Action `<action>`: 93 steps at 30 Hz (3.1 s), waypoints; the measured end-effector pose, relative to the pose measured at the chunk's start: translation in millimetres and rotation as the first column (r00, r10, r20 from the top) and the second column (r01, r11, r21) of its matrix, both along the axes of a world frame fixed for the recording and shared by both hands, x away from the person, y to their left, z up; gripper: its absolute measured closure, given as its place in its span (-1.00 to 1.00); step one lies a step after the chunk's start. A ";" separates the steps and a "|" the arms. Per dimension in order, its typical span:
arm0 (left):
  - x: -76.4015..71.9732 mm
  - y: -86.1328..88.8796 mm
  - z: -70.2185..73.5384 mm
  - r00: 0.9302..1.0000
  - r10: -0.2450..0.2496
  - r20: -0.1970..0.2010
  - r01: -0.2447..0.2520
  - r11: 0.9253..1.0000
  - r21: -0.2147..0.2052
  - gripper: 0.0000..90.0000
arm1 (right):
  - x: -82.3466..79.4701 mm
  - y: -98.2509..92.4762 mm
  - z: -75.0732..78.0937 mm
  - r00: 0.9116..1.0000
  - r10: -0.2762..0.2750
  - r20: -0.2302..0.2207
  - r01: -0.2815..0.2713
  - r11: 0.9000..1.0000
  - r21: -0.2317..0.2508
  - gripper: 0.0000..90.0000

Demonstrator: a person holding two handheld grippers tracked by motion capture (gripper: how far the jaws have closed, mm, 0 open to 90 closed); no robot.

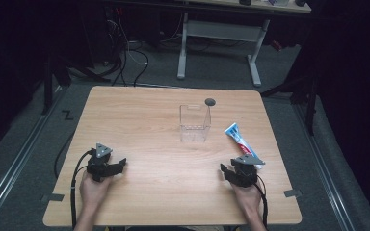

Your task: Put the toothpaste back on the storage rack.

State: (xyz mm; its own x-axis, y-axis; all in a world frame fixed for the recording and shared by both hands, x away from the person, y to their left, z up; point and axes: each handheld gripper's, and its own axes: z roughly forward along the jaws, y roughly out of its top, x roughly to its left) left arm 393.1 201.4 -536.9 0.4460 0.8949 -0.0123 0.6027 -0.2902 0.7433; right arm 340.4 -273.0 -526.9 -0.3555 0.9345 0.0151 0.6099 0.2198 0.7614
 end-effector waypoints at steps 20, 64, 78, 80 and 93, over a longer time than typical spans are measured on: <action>0.2 -0.1 0.0 1.000 0.002 0.000 -0.002 1.000 0.000 -0.36 | -23.9 -20.9 4.8 0.998 -0.052 0.020 0.051 0.998 0.040 0.09; 0.2 -0.1 0.0 1.000 0.002 0.000 -0.002 1.000 0.000 -0.36 | -20.1 -51.1 40.6 0.989 -0.109 0.104 0.113 0.993 -0.037 0.03; 0.2 -0.1 0.0 1.000 0.002 0.000 -0.002 1.000 0.000 -0.36 | 4.5 -50.1 60.1 0.992 -0.090 0.094 0.099 0.991 -0.092 0.07; 0.2 -0.2 0.0 1.000 0.002 0.000 -0.002 1.000 0.000 -0.36 | 6.7 -48.8 62.0 0.991 -0.084 0.100 0.094 0.991 -0.095 0.09; 0.2 -0.1 0.1 1.000 0.002 -0.001 -0.002 1.000 0.000 -0.36 | 30.9 -42.6 64.3 0.993 -0.093 0.070 0.100 0.988 -0.116 0.11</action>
State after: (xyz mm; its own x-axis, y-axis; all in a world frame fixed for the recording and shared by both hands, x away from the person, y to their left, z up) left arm 393.3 201.3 -536.8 0.4443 0.8958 -0.0131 0.6040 -0.2888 0.7429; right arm 371.3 -315.6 -462.6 -0.2603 0.9583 -0.1181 0.5834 0.2536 0.7716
